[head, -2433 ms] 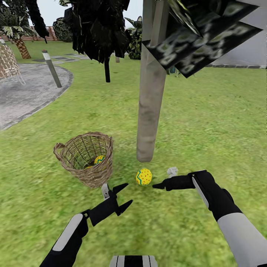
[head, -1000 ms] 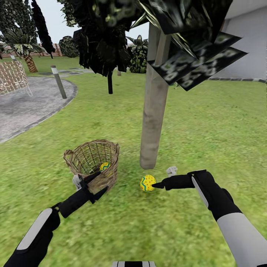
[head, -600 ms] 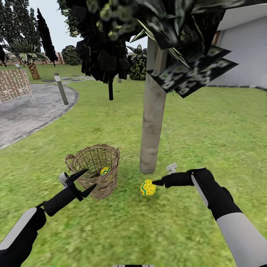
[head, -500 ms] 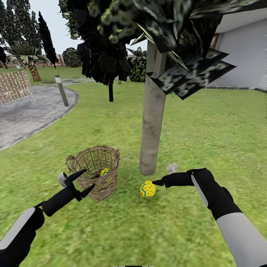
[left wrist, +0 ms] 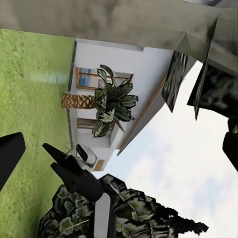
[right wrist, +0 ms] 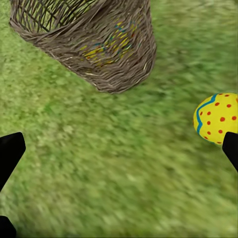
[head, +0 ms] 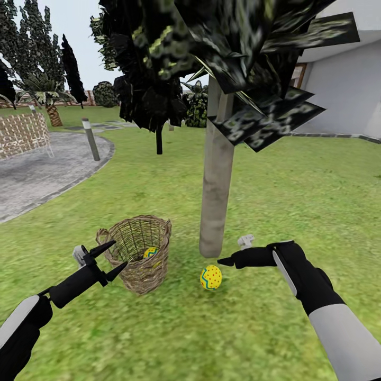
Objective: Take the three Easter eggs out of the wicker basket on the lawn in the garden, then place them on the lawn next to a single tree (choose any tree) so that all three eggs are next to the same tree and none are left in the basket.
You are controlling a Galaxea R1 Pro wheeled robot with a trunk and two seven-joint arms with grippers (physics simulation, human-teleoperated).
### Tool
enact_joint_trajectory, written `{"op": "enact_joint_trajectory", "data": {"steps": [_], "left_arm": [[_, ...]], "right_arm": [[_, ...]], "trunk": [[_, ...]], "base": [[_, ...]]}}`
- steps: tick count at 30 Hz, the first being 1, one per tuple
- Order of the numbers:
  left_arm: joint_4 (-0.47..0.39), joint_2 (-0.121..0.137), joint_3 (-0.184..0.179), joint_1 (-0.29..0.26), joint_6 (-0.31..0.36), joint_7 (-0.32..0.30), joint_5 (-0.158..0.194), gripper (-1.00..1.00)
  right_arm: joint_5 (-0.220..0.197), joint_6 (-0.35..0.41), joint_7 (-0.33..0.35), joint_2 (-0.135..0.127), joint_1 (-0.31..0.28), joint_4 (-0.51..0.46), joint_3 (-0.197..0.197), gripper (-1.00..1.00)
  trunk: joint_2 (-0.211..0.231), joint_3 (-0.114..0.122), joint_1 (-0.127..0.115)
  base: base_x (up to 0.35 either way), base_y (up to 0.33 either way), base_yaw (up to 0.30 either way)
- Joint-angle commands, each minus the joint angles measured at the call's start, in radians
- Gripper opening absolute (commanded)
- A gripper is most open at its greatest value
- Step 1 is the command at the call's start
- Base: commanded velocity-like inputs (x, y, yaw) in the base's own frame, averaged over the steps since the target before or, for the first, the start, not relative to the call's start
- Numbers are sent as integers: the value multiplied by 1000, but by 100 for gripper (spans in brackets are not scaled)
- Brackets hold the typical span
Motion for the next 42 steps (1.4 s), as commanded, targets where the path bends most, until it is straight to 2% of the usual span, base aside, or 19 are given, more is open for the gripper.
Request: {"op": "enact_joint_trajectory", "data": {"steps": [1,6,8,13,16,42], "left_arm": [[1,0,0,-1,3,-7,-6,100],[2,-2,0,-1,2,-8,-6,100],[34,-5,1,-1,2,-9,-1,100],[90,-7,1,-1,1,-8,61,100],[93,-8,1,-1,0,-8,71,100],[90,-9,0,-1,0,-8,75,100]], "right_arm": [[-2,6,0,-1,0,0,1,100],[-2,6,1,-1,2,1,2,100],[-2,6,0,-1,3,1,2,100],[2,6,0,-1,3,1,3,100],[2,6,0,-1,4,1,3,100],[4,6,0,1,21,-6,3,100]], "trunk": [[0,-1,0],[0,-1,0],[0,-1,0],[0,-1,0],[0,-1,0],[0,-1,0]], "base": [[0,0,0],[18,11,0],[176,162,0],[220,211,0],[232,224,0],[233,229,0]]}}
